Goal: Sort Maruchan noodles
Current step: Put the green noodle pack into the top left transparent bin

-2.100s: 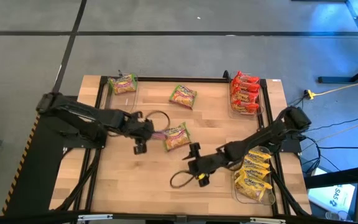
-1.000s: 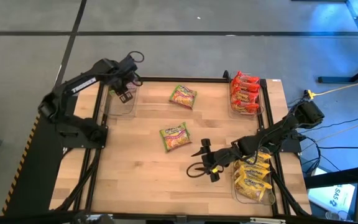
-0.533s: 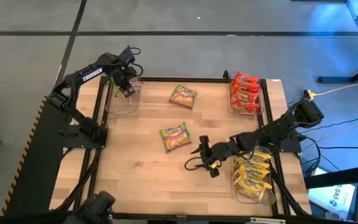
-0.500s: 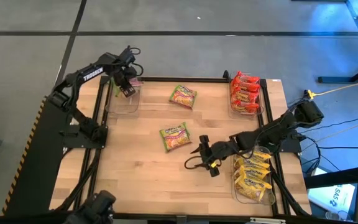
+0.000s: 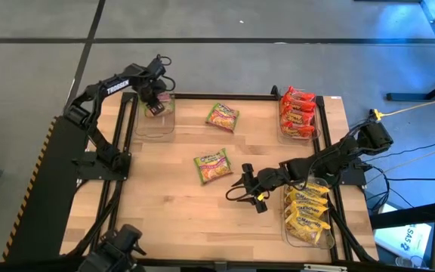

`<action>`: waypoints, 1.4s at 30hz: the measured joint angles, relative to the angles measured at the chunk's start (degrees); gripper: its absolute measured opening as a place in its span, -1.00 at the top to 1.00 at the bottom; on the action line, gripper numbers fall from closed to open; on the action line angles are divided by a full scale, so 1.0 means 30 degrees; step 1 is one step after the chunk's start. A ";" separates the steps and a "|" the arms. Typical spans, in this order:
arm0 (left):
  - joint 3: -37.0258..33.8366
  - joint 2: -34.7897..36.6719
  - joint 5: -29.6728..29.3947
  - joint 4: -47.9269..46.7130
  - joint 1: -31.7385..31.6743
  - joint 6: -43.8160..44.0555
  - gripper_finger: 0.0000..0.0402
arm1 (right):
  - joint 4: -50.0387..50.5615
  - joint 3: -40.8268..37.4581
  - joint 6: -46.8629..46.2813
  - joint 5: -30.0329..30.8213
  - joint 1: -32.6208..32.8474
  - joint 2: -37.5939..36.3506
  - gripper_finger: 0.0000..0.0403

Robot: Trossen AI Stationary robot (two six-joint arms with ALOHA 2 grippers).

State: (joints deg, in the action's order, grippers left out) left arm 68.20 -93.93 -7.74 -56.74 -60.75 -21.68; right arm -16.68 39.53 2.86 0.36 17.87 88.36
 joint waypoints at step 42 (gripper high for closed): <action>-0.1186 0.7402 0.4460 0.1793 1.1641 0.8606 -0.03 | 0.1734 0.0022 -0.2493 0.3540 -0.3020 0.0000 -0.21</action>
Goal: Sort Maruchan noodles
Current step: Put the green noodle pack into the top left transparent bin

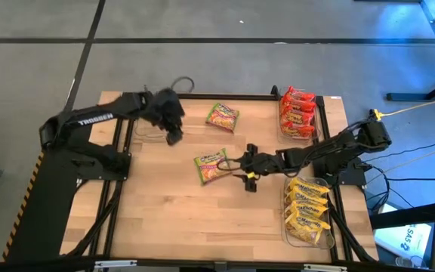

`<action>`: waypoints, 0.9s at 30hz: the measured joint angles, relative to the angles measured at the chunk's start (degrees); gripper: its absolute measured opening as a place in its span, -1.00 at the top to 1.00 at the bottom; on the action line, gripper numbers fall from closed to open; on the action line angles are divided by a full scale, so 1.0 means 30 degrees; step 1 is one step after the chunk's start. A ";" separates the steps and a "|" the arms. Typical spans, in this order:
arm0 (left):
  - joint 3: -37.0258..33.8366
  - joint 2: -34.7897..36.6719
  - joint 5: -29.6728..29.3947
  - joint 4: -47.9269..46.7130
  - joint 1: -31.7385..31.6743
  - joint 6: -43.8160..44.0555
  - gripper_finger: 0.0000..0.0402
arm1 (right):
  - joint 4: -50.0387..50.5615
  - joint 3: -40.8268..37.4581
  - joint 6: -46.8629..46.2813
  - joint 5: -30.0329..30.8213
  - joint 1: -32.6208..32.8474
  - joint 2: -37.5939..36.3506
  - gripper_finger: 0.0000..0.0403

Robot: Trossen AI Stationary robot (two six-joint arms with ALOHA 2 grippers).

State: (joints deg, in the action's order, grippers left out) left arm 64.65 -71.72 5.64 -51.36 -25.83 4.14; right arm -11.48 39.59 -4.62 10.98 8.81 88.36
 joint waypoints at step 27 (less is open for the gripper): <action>-0.3548 -0.6476 0.0729 1.2146 0.3813 0.0976 -0.03 | -0.4374 0.0007 0.0410 -0.0691 -0.0696 0.3124 -0.21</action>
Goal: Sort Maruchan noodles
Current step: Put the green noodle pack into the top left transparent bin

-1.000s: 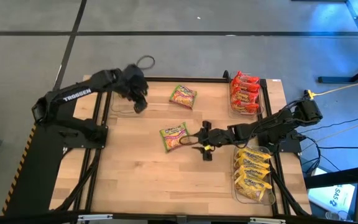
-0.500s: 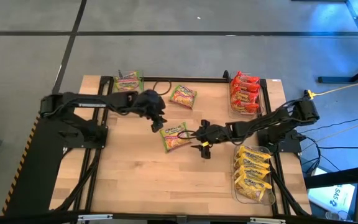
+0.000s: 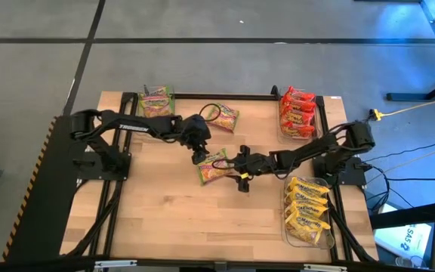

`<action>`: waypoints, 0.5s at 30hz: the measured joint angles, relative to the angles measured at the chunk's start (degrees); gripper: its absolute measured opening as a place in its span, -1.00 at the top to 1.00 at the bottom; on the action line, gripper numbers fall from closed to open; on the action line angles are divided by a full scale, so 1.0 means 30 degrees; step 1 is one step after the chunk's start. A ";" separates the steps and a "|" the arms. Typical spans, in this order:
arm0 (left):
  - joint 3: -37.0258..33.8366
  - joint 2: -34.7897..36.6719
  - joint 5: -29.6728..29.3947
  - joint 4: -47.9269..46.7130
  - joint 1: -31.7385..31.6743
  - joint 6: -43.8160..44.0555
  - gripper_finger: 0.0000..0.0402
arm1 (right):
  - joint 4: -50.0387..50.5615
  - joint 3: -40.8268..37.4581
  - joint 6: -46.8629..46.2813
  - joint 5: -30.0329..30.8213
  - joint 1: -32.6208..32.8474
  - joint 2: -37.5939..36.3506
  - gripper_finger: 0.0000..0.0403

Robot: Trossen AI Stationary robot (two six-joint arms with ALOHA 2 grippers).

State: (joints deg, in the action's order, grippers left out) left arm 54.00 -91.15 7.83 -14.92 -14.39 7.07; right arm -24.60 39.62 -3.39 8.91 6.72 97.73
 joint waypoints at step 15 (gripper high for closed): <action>0.0021 -0.1808 -0.0442 0.1560 -0.0109 -0.0044 -0.03 | -0.0485 0.0007 0.1066 0.0139 0.0015 0.1910 -0.21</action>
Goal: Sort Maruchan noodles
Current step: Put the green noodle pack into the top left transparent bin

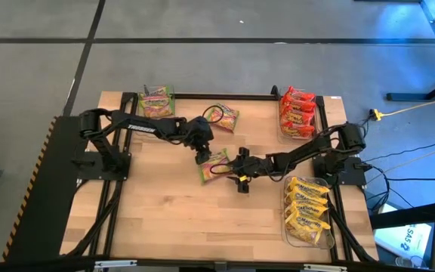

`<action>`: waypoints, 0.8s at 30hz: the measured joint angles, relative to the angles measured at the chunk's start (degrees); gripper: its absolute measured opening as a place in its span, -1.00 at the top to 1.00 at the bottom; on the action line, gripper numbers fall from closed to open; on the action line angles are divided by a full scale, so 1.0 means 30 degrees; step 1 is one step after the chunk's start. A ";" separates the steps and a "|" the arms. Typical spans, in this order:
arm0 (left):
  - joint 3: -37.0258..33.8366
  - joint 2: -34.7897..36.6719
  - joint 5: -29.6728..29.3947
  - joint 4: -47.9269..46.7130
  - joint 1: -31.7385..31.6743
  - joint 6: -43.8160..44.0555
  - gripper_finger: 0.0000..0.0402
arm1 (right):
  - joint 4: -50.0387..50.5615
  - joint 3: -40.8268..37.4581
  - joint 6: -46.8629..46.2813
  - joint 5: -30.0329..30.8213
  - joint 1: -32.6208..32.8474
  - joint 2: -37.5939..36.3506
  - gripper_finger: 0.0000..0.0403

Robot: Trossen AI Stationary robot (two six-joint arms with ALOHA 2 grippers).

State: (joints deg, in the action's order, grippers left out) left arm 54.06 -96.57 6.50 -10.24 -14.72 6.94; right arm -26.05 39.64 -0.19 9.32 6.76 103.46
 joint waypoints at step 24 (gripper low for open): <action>0.0029 -0.2571 0.8570 0.1660 -0.2721 0.4667 -0.03 | 0.0104 -0.0007 0.0563 -0.0466 0.0000 0.0000 -0.21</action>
State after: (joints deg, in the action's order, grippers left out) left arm 54.15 -104.29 32.21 -5.26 -22.88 20.94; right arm -25.74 39.62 1.50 7.92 6.76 103.46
